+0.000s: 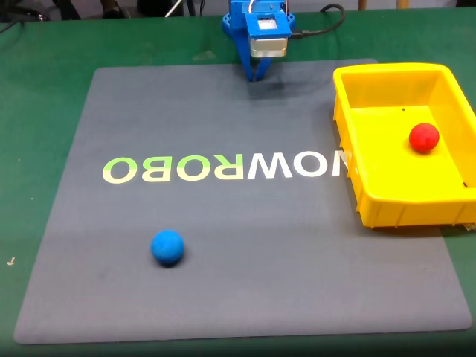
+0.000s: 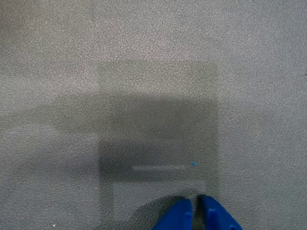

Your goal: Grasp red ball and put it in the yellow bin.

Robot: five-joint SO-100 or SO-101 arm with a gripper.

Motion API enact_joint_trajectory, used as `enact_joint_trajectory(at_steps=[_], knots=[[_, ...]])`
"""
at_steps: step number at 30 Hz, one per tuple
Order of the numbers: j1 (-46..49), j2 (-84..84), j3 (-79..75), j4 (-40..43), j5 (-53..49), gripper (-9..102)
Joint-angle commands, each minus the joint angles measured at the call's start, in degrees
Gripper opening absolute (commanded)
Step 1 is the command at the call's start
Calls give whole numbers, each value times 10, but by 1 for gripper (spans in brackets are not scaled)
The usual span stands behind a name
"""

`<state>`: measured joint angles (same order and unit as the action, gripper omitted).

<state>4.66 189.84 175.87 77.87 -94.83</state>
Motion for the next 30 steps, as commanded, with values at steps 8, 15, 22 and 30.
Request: enact_joint_trajectory(at_steps=[8, 15, 22, 30], knots=[[11, 6, 17, 5, -1, 0], [12, 6, 17, 5, 5, 0], [12, 6, 17, 5, 5, 0], [13, 6, 17, 5, 5, 0]])
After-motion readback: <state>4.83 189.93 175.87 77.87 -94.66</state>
